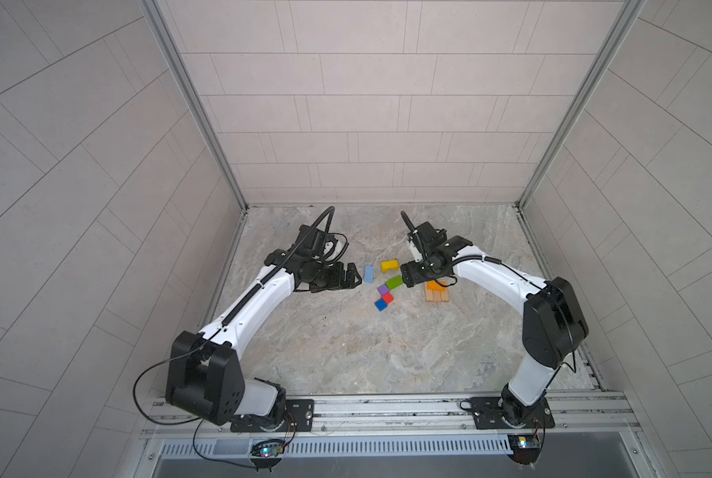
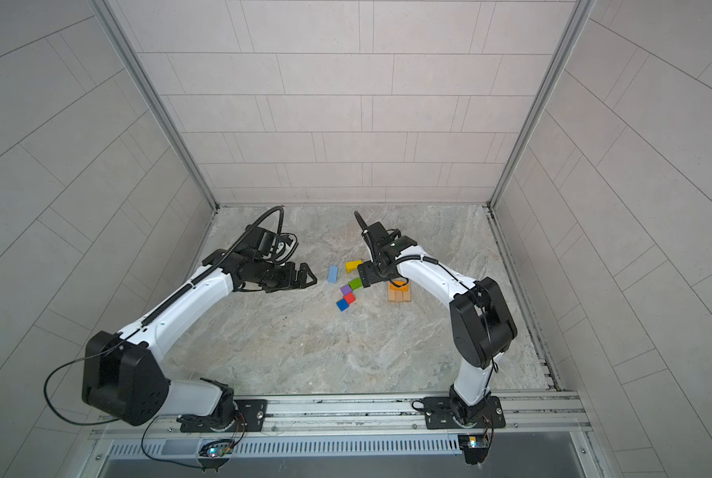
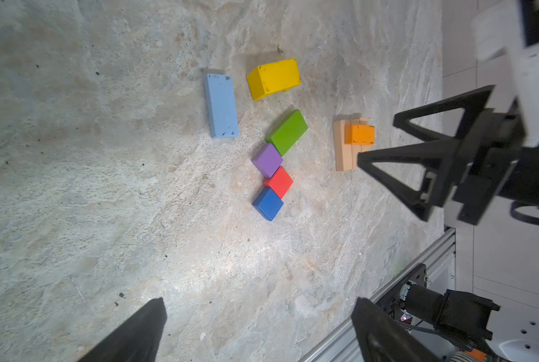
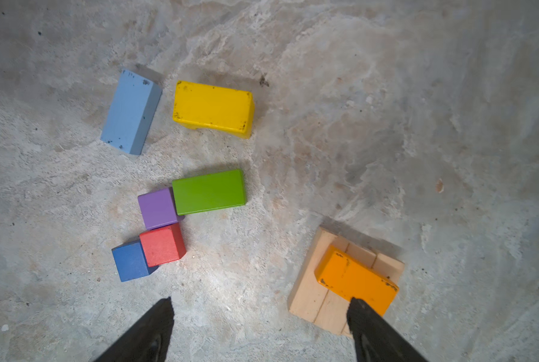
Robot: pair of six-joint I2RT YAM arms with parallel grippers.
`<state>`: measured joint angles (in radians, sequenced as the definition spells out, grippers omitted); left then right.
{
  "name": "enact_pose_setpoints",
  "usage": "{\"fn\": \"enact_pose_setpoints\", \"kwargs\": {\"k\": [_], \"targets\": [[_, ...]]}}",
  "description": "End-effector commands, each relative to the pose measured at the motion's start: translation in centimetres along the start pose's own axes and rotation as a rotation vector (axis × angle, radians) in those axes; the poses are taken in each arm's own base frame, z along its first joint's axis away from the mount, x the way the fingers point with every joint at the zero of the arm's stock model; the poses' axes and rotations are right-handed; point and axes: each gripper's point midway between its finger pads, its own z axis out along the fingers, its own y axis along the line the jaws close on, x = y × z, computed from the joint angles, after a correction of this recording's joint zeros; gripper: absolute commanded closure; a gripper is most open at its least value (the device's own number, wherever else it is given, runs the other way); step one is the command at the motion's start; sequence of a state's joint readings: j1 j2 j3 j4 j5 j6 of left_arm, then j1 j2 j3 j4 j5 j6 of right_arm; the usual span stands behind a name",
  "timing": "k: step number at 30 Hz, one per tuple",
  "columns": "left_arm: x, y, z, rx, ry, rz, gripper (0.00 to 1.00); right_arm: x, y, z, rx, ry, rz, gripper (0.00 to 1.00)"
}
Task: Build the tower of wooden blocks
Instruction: 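Open the left gripper and draw it back while the right gripper moves over the pile, then lower the right gripper onto the green block and close on it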
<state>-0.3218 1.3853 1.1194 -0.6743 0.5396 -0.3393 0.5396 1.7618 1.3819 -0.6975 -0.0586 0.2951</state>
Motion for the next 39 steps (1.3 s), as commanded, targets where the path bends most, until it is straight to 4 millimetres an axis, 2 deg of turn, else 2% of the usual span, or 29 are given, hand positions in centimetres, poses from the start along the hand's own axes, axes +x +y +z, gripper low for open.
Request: {"fn": "enact_pose_setpoints", "kwargs": {"k": [1, 8, 22, 39], "targets": [[-0.6, -0.8, -0.9, 0.061, -0.054, 0.027, 0.00, -0.4, 0.5, 0.5, 0.041, -0.015, -0.060, 0.11], [-1.0, -1.3, -1.3, 0.089, -0.086, 0.028, 0.00, -0.6, 1.4, 3.2, 0.010, 0.026, -0.079, 0.11], [-1.8, -0.8, -1.5, 0.114, -0.127, -0.013, 0.00, -1.1, 2.2, 6.6, 0.024, 0.048, -0.069, 0.16], [-1.8, -0.6, -1.3, 0.117, -0.126, -0.028, 0.00, -1.2, 2.9, 8.6, 0.025, 0.071, -0.078, 0.21]]}}
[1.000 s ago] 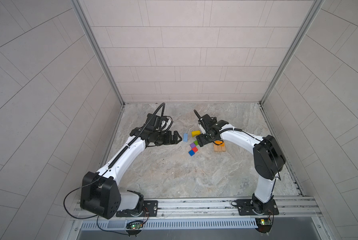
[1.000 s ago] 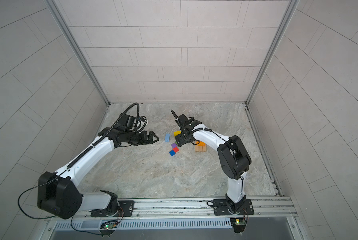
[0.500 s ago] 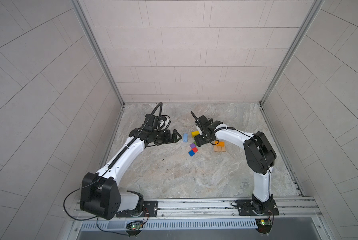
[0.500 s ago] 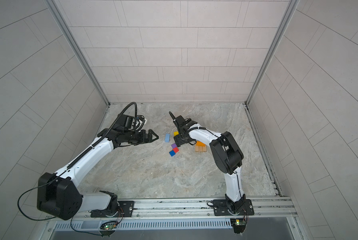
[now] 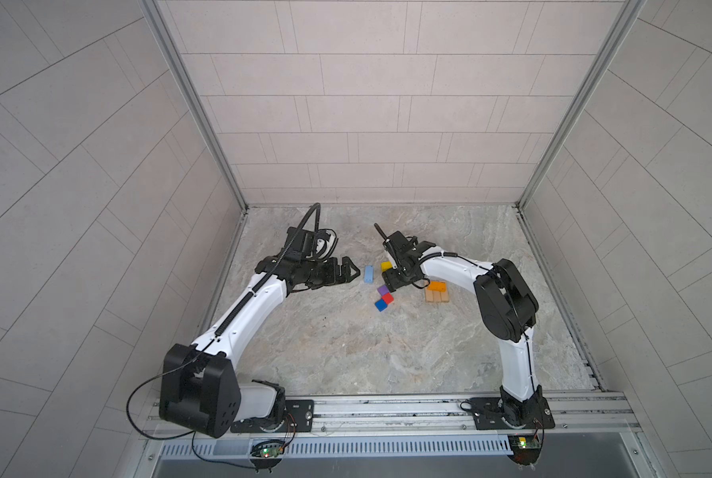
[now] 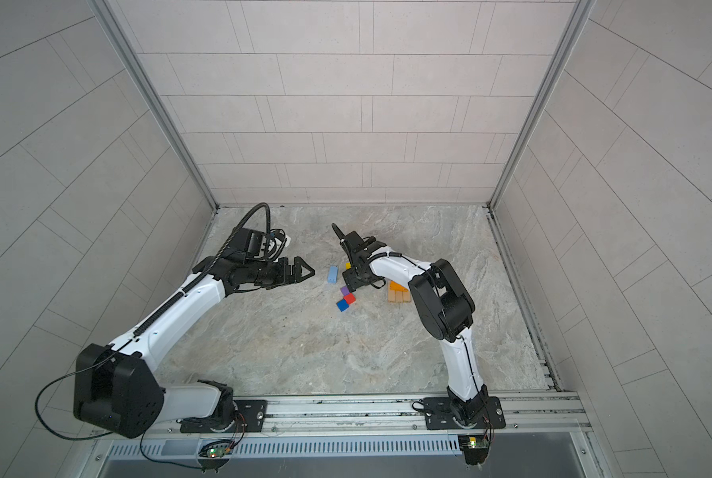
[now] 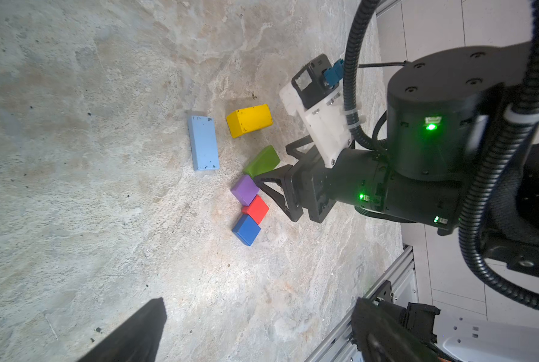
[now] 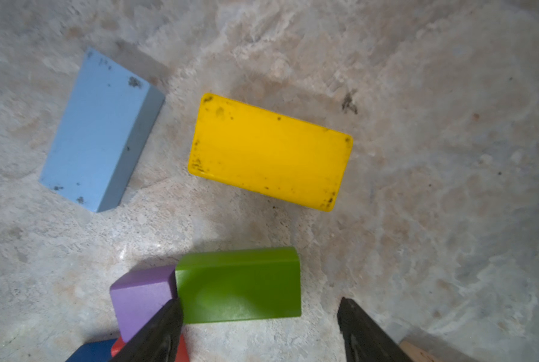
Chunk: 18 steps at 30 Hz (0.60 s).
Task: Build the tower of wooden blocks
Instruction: 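Lower the right gripper onto the green block and close on it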
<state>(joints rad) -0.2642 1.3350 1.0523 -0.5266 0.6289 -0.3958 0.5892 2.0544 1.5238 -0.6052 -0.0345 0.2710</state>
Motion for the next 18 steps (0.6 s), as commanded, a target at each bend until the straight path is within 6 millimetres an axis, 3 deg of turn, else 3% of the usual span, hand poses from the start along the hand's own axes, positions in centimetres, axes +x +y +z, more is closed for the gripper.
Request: {"fn": "enact_pose_setpoints", "kwargs": {"k": [1, 18], "targets": [[-0.1, -0.2, -0.4, 0.015, -0.018, 0.007, 0.00, 0.2, 0.2, 0.5, 0.005, 0.021, -0.003, 0.21], [-0.2, -0.2, -0.2, 0.024, -0.015, -0.008, 0.00, 1.0, 0.2, 1.7, 0.009, 0.063, 0.000, 0.30]]}}
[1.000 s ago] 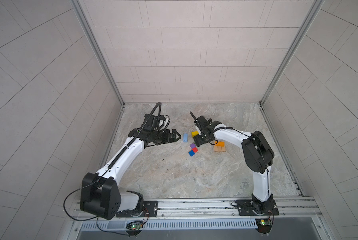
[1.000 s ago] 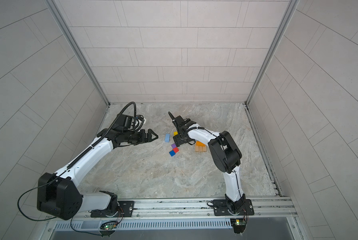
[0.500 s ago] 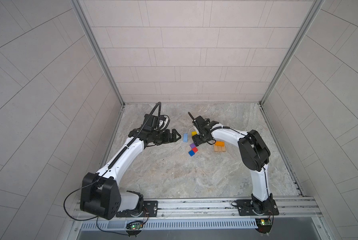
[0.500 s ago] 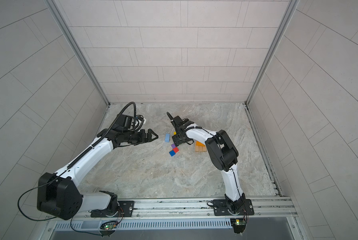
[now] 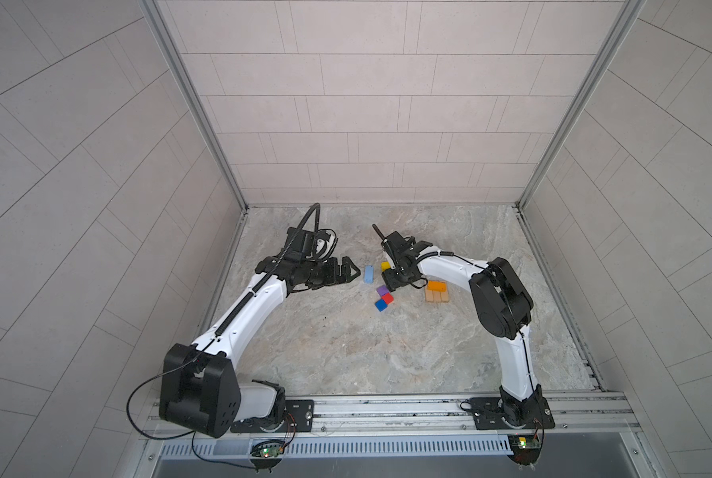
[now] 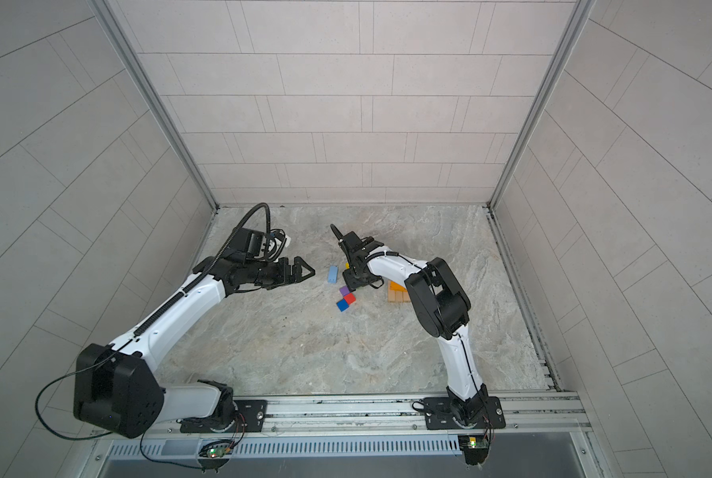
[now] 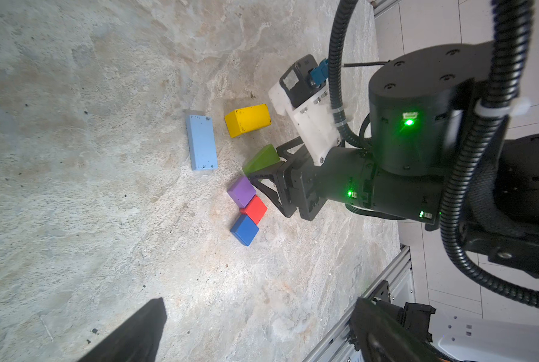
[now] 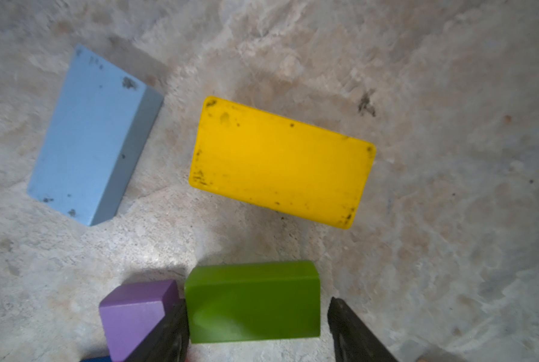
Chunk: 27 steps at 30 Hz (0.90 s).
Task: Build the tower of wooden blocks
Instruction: 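Lower the right gripper onto the green block and close on it, then lift the green block with the right gripper and carry it over the wood blocks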
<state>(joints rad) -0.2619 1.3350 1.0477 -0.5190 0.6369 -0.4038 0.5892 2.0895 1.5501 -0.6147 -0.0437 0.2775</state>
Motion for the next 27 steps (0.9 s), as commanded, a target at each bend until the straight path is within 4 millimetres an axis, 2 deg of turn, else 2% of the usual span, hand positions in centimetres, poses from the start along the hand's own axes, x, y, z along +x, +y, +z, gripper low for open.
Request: {"fn": "enact_pose_setpoints", "kwargs": {"k": [1, 7, 11, 14, 21, 24, 27], "targets": [[-0.1, -0.1, -0.2, 0.016, -0.014, -0.001, 0.00, 1.0, 0.0, 0.9, 0.014, 0.044, -0.005, 0.31], [-0.2, 0.0, -0.2, 0.017, -0.016, -0.003, 0.00, 1.0, 0.0, 0.9, 0.013, 0.046, -0.005, 0.39], [-0.2, 0.0, -0.2, 0.018, -0.015, -0.006, 0.00, 1.1, 0.0, 1.0, 0.014, 0.052, -0.006, 0.41], [-0.3, 0.1, -0.2, 0.015, -0.016, -0.010, 0.00, 1.1, 0.0, 0.4, 0.014, 0.051, 0.006, 0.46], [-0.2, 0.0, -0.4, 0.014, -0.016, -0.001, 0.00, 0.6, -1.0, -3.9, 0.042, -0.027, 0.113, 0.53], [-0.2, 0.0, -0.5, 0.014, -0.018, -0.001, 0.00, 1.0, -1.7, -6.1, 0.055, -0.058, 0.179, 0.54], [-0.2, -0.1, -0.4, 0.018, -0.012, -0.005, 0.00, 1.9, -2.3, -7.7, 0.065, -0.070, 0.229, 0.61]]}}
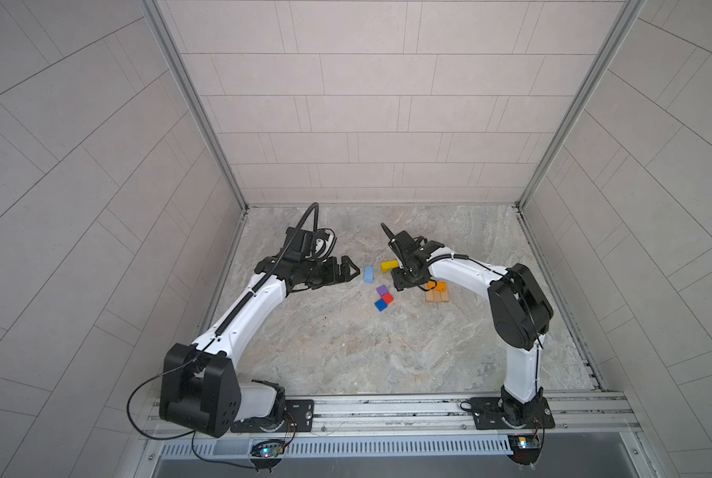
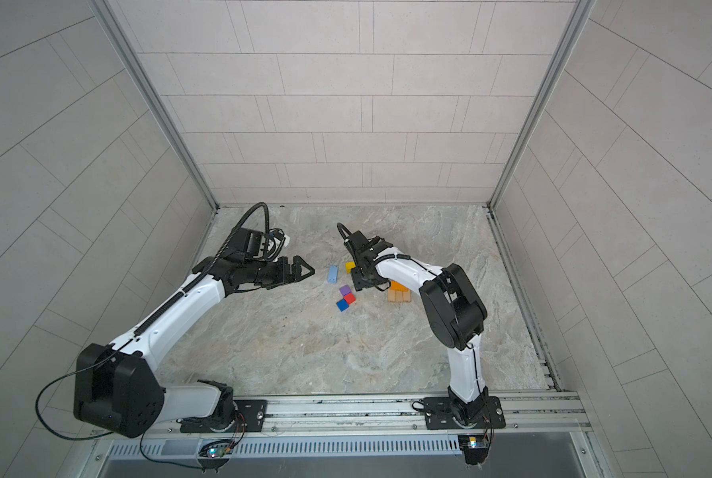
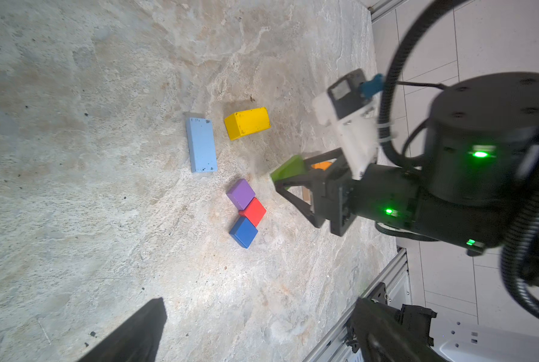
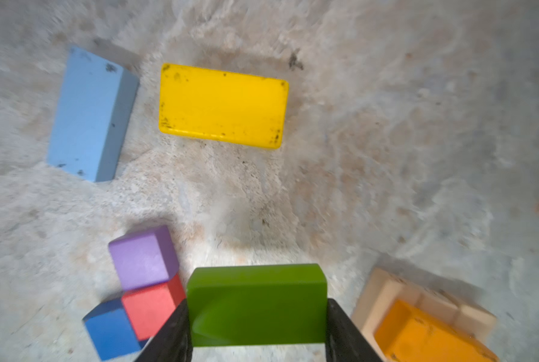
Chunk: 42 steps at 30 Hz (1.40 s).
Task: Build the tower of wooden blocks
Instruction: 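Lift the green block with the right gripper and carry it over the wood blocks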
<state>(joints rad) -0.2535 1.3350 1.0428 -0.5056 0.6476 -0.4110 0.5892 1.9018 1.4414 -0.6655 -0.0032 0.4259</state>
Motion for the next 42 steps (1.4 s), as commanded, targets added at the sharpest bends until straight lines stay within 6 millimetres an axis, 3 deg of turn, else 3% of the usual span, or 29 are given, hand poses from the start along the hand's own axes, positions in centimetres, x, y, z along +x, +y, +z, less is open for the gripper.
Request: {"fn": "enact_pose_setpoints", "kwargs": {"k": [1, 10, 21, 42], "targets": [[0.0, -0.2, -0.3, 0.011, -0.001, 0.001, 0.00, 0.4, -1.2, -3.0, 0.033, -0.036, 0.091, 0.60], [0.5, -0.5, -0.7, 0.007, 0.032, 0.020, 0.00, 3.2, -4.2, -5.7, 0.102, -0.093, 0.209, 0.61], [1.2, 0.0, -0.7, 0.000, 0.024, 0.030, 0.00, 6.2, -6.3, -3.5, 0.119, -0.057, 0.331, 0.65], [1.0, 0.4, -0.7, 0.002, 0.017, 0.015, 0.00, 7.0, -8.5, -0.1, 0.146, 0.018, 0.382, 0.63]]}}
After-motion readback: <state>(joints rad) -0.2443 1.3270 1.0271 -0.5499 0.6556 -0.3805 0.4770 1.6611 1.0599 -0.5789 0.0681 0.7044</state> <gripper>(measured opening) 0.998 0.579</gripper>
